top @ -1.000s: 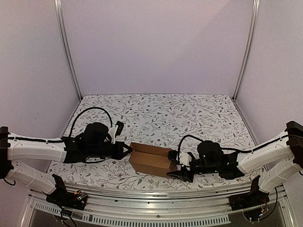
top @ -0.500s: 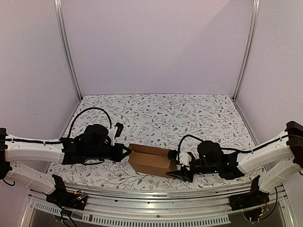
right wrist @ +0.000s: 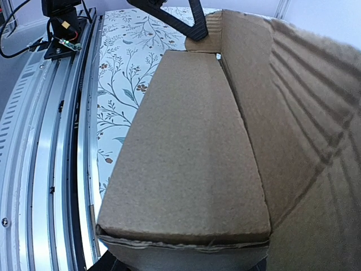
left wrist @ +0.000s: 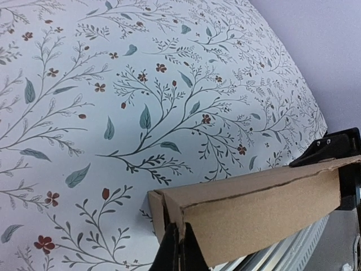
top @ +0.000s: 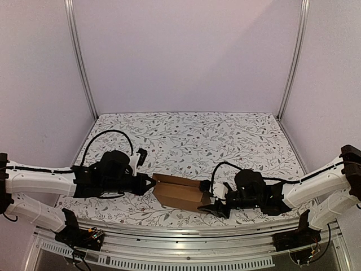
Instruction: Fold the paper box
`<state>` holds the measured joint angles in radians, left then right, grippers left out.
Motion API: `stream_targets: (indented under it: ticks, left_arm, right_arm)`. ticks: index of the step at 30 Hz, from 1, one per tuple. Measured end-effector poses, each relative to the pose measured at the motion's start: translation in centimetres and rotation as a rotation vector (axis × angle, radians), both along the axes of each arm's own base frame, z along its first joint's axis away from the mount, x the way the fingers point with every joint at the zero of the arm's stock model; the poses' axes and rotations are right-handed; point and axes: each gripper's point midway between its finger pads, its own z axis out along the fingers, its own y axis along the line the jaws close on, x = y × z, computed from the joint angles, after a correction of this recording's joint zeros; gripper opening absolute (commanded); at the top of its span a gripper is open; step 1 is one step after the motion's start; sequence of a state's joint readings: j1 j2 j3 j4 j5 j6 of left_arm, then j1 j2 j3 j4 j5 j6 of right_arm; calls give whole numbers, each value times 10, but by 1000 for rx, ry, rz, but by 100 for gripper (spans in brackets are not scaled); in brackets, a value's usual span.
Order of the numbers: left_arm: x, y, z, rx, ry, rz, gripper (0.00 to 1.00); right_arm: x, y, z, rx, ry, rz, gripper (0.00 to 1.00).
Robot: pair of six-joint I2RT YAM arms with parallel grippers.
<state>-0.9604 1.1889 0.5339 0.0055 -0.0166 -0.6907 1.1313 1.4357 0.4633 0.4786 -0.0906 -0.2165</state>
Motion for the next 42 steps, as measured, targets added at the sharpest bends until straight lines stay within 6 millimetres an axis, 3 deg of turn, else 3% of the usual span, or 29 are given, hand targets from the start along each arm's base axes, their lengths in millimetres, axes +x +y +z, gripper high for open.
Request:
stream_targets:
  ticks: [15, 27, 31, 42]
  left_arm:
    - [-4, -1, -4, 16, -22, 23, 0]
    - [-14, -1, -13, 137, -4, 12, 0]
    - [-14, -2, -14, 156, -10, 17, 0]
    - [-11, -16, -16, 177, -3, 33, 0]
  right_arm:
    - [0, -2, -2, 6, 4, -31, 20]
    - [1, -5, -3, 17, 8, -53, 21]
    - [1, -4, -3, 18, 10, -56, 29]
    - [12, -18, -3, 35, 26, -168, 73]
